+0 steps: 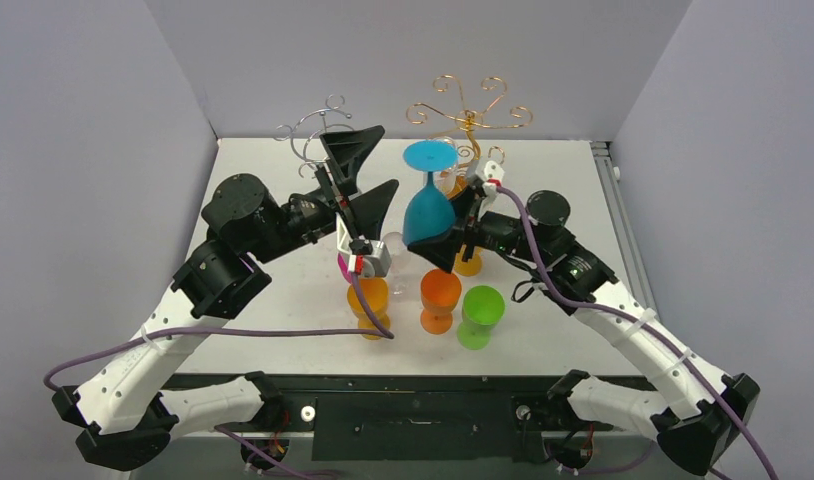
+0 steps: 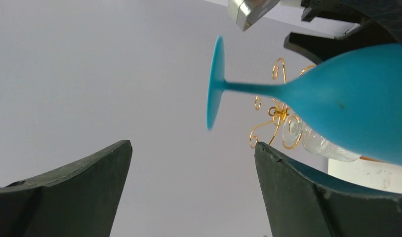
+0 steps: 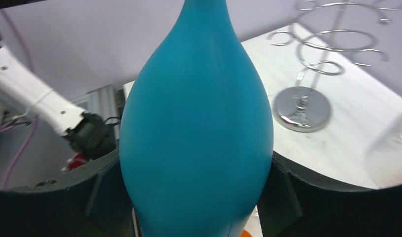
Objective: Place the wine glass upside down on the wine glass rack
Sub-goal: Turn the wine glass upside down at the wine rack.
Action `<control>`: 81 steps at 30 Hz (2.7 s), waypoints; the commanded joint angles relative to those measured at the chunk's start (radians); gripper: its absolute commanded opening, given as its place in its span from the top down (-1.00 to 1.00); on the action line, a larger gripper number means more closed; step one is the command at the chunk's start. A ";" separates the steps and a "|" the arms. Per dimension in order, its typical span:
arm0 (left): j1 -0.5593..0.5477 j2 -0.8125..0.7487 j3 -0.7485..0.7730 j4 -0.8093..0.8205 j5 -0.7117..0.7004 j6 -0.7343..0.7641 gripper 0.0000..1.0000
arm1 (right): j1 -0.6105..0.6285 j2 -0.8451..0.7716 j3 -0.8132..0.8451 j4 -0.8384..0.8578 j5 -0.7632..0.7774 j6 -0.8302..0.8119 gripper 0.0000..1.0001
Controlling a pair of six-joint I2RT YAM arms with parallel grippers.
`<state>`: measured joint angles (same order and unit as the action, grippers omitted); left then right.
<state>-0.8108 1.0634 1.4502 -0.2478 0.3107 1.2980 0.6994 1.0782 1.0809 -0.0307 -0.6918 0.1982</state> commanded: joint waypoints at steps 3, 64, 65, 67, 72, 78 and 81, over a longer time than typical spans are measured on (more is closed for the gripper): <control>-0.007 -0.016 0.001 0.062 -0.036 -0.034 -0.94 | -0.214 -0.124 -0.068 0.078 0.128 0.002 -0.13; 0.024 0.121 0.139 -0.174 -0.209 -0.664 -0.94 | -0.470 0.254 -0.172 0.223 0.290 -0.438 -0.08; 0.024 0.121 0.139 -0.174 -0.210 -0.662 -0.94 | -0.469 0.247 -0.181 0.227 0.292 -0.436 -0.08; 0.024 0.118 0.139 -0.174 -0.210 -0.661 -0.94 | -0.469 0.238 -0.194 0.232 0.293 -0.435 -0.08; 0.024 0.122 0.151 -0.174 -0.209 -0.664 -0.94 | -0.469 0.211 -0.228 0.250 0.297 -0.424 -0.08; 0.022 0.121 0.148 -0.177 -0.210 -0.662 -0.94 | -0.467 0.182 -0.262 0.266 0.294 -0.412 -0.07; 0.022 0.122 0.150 -0.178 -0.211 -0.661 -0.94 | -0.465 0.170 -0.276 0.272 0.299 -0.413 -0.07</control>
<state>-0.7902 1.1885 1.5551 -0.4427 0.1081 0.6460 0.2256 1.2922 0.8223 0.1856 -0.3748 -0.2169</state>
